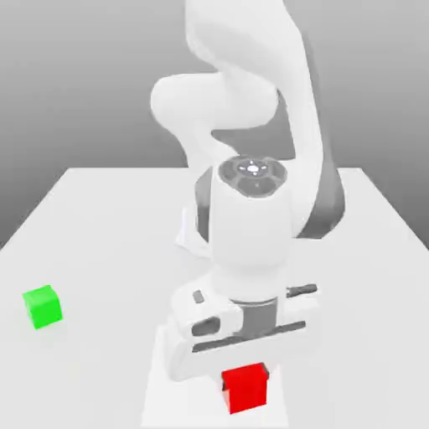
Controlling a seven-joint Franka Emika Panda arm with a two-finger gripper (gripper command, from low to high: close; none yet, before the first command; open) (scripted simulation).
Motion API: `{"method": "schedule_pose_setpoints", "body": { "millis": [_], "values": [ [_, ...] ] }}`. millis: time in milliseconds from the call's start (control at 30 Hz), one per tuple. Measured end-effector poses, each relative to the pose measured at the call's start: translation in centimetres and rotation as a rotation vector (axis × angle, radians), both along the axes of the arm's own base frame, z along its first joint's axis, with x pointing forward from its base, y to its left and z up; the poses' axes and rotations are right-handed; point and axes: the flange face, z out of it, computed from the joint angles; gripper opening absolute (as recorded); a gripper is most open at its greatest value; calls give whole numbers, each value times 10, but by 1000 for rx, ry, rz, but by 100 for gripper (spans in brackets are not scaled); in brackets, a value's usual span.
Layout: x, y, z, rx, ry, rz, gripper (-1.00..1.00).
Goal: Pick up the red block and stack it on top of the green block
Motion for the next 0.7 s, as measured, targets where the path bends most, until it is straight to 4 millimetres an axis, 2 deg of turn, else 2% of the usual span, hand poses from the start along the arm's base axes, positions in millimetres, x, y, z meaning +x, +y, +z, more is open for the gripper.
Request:
{"method": "schedule_pose_setpoints", "body": {
  "millis": [100,167,233,333,367,400,567,600,700],
  "values": [
    [-24,-75,10,-13,-2,-211,-100],
    [-50,-128,16,-17,-3,-373,-100],
    [-96,-200,22,-17,-4,-605,-100],
    [-190,-287,30,-2,-6,-979,-100],
    [-217,-302,30,6,-7,-1075,-100],
    [-222,-304,25,11,-8,-1099,-100],
    [-214,-295,-21,15,-9,-1082,-100],
    [-215,-294,-29,15,-8,-1083,100],
    [-215,-294,-29,15,-8,-1083,100]
  ]
}}
